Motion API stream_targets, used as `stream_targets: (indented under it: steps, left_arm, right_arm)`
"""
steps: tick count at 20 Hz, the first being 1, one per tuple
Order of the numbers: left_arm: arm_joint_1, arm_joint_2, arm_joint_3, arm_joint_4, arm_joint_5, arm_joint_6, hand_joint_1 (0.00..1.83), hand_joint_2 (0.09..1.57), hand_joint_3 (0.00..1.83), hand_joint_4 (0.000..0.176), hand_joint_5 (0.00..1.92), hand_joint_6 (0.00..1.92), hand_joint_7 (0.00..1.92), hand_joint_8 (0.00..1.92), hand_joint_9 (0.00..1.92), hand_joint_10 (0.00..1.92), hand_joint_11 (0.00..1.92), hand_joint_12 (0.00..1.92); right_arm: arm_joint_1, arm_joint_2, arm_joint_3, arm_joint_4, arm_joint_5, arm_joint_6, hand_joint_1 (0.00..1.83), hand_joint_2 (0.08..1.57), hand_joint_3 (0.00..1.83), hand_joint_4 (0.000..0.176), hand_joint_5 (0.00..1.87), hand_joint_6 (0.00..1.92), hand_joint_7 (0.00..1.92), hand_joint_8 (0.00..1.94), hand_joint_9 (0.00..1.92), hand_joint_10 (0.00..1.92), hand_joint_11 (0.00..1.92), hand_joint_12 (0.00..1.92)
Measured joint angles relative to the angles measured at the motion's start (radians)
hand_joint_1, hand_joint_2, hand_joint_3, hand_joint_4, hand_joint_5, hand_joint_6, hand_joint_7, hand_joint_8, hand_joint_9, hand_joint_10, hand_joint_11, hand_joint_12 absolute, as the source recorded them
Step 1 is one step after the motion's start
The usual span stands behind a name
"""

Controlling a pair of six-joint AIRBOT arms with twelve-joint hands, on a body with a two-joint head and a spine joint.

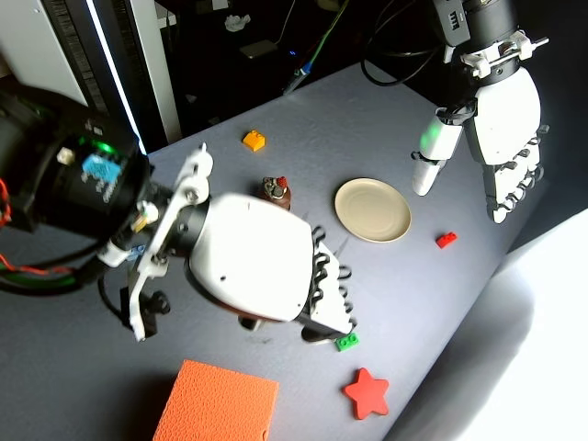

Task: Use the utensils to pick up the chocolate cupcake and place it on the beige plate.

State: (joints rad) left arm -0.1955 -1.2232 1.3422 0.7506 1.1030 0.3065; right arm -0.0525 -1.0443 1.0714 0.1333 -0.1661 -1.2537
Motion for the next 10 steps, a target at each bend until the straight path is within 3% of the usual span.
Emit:
stream_targets:
  steps: [5,10]
  left_arm:
    - [0.000,0.000,0.000,-0.002,0.000,0.000,0.25,1.11,0.00,0.000,0.08,0.00,0.11,0.00,0.12,0.00,0.00,0.30]
    - [0.000,0.000,0.002,-0.002,0.001,0.002,0.27,1.10,0.00,0.000,0.08,0.00,0.10,0.00,0.11,0.00,0.00,0.26]
  right_arm:
    - [0.023,0.055,-0.124,0.000,-0.052,-0.005,0.92,1.17,0.00,0.000,0.53,0.55,0.48,0.95,0.37,1.27,0.26,1.61]
    - [0.042,0.082,-0.190,-0.002,-0.046,-0.026,0.88,1.19,0.00,0.000,0.55,0.53,0.49,0.92,0.36,1.29,0.23,1.67]
